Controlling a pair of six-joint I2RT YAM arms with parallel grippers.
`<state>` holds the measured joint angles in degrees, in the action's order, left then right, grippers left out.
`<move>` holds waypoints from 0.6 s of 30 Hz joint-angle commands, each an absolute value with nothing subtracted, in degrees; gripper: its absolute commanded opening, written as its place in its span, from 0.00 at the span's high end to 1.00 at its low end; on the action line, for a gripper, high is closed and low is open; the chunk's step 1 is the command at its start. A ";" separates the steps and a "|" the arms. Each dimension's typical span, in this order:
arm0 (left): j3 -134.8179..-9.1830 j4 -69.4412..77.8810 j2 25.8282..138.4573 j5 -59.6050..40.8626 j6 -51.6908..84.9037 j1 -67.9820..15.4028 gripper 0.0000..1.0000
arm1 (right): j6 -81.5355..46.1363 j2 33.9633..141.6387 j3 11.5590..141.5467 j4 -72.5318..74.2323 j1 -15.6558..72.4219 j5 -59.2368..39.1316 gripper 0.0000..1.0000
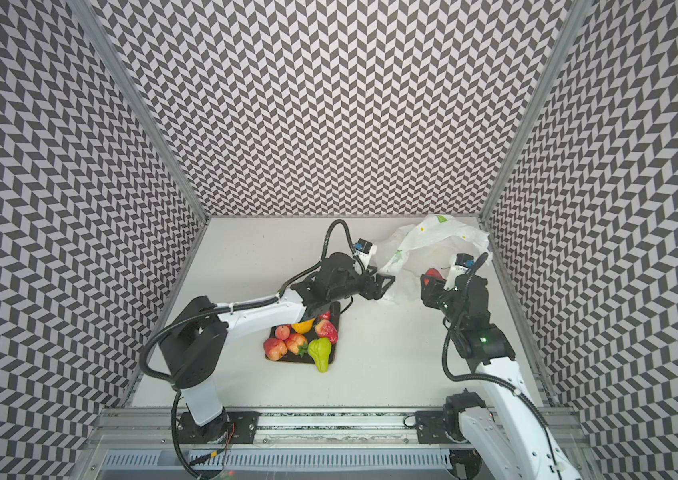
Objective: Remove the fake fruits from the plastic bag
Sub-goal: 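Lift the red apple out with the right gripper while the left releases the bag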
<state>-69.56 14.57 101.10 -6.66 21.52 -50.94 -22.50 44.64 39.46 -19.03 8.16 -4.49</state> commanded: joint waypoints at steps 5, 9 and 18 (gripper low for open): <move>-60.21 16.17 85.01 0.24 20.38 -49.18 0.24 | -19.44 47.74 43.46 -14.88 18.33 -5.59 0.53; -52.70 16.09 74.85 4.53 23.77 -45.87 0.26 | -18.73 51.92 44.54 -11.20 29.45 -2.54 0.52; -37.26 9.99 52.16 11.31 31.67 -33.87 0.30 | -14.81 63.51 44.01 0.43 51.02 4.60 0.51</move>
<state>-39.40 13.39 56.12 7.57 28.29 -35.55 -17.41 60.95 43.24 -7.27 47.48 1.15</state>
